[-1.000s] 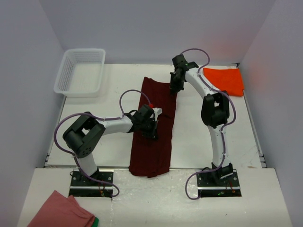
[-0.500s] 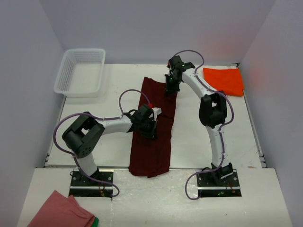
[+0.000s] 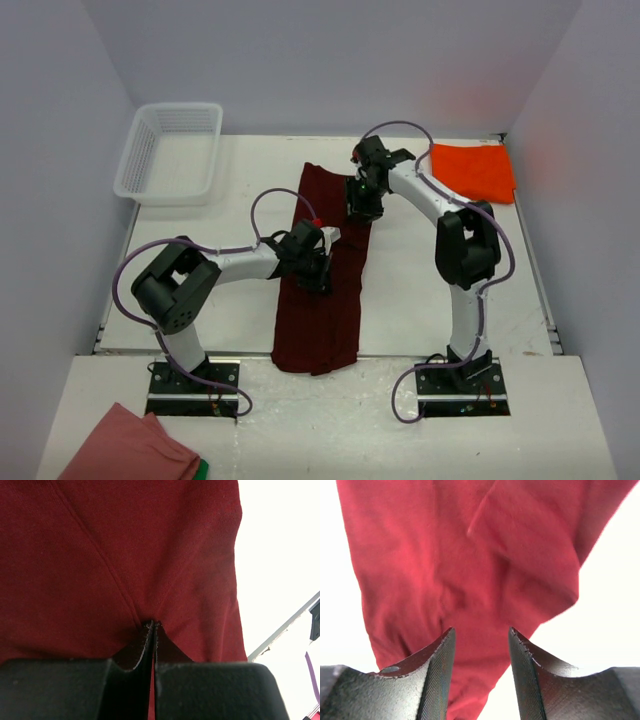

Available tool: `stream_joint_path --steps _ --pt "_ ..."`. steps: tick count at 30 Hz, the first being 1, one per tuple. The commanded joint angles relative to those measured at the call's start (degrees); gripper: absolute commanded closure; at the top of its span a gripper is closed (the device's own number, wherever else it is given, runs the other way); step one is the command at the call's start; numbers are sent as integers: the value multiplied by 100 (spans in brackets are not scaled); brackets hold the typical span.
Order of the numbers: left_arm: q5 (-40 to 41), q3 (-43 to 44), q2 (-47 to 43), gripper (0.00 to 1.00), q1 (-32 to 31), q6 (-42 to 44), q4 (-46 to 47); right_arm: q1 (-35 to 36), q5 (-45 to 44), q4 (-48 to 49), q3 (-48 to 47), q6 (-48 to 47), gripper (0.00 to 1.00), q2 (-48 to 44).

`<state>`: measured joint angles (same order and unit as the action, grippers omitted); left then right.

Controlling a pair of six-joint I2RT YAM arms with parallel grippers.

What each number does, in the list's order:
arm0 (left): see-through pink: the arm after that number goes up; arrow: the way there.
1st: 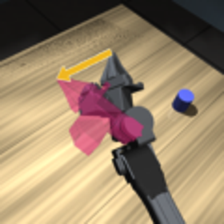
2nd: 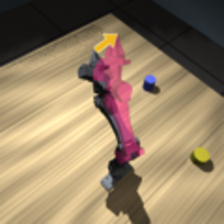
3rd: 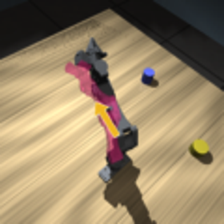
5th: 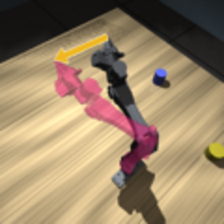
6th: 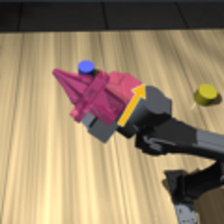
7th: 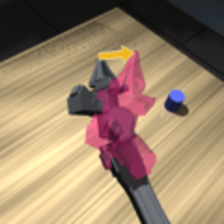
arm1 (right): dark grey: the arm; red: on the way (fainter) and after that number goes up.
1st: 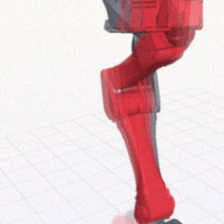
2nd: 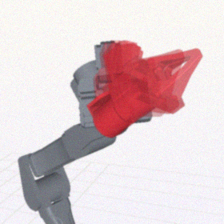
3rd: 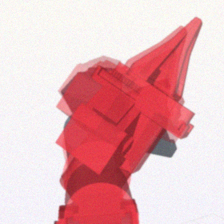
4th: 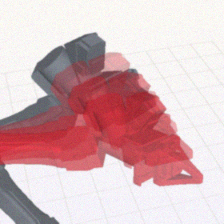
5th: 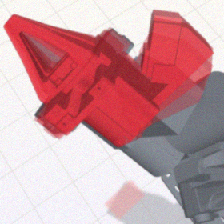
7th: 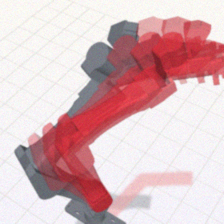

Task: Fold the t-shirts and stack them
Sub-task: Rotate the tshirt 85 degrees

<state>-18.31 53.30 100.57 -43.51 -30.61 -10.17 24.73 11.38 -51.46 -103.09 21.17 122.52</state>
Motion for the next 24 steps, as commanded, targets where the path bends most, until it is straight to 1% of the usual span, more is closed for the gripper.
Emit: stream_joint_path --steps 1,4,6,10,12,15,16,18,20,24 --pt "-15 181 -47 100 53 178 -108 -56 -435 471 157 168 52 -860" --pt "-24 181 -20 100 62 178 -99 -65 -531 418 280 195 52 -984" --pt "-24 181 23 100 62 170 -90 -82 -793 453 421 299 51 -1037" --pt "-50 155 -3 100 62 161 -64 -126 -716 365 360 160 51 -722" --pt "-42 181 -29 100 62 178 -90 -135 -829 382 351 133 51 -536" --pt "-33 198 -47 100 62 187 -116 -188 -1084 549 456 273 53 -466" --pt "-33 199 -55 100 62 196 -125 -205 -1337 584 491 335 53 -474" --pt "-33 199 -55 100 62 205 -143 -232 -1541 655 553 449 54 -527" --pt "-42 190 -47 100 62 205 -134 -232 -1464 821 710 397 53 -597" --pt "-76 207 15 100 62 205 -108 -267 -1481 760 659 335 53 -466"
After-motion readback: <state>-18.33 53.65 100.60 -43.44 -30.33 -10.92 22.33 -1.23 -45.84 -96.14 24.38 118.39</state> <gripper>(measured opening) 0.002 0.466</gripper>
